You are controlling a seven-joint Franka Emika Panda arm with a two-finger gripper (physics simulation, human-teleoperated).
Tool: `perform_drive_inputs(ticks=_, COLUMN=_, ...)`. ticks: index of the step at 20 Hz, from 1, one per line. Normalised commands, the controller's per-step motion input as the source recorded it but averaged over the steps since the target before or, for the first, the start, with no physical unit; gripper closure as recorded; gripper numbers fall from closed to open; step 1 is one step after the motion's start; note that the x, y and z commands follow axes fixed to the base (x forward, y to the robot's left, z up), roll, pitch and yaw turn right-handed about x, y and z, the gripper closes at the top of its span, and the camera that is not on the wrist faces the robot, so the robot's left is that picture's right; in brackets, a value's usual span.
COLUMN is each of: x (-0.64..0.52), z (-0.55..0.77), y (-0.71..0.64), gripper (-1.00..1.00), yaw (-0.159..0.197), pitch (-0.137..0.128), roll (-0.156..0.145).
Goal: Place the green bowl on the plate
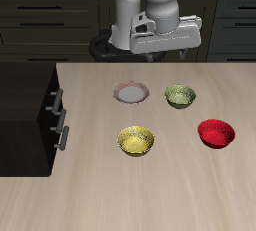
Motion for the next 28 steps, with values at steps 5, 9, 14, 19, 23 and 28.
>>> perform_drive_inputs(ticks=5, x=0.09, z=-0.06, y=0.16, gripper=-1.00, yaw=-0.003, pitch=0.001, roll=-0.003)
perform_drive_inputs(ticks=9, x=0.02, z=0.03, y=0.12, gripper=-1.00, yaw=0.011, pitch=-0.018, roll=0.000)
perform_drive_inputs(ticks=14, x=-0.06, z=0.13, y=0.03, gripper=-1.00, yaw=0.038, pitch=-0.049, roll=-0.070)
perform_drive_inputs(ticks=19, x=-0.17, z=-0.11, y=-0.16, gripper=-1.00, yaw=0.023, pitch=0.003, roll=-0.012)
perform_drive_inputs(ticks=23, x=-0.11, z=-0.01, y=-0.29, gripper=-1.00, yaw=0.012, pitch=-0.008, roll=-0.148)
perform_drive_inputs(ticks=28, x=-0.05, z=-0.13, y=0.01, gripper=-1.00, yaw=0.045, pitch=0.019, roll=0.004)
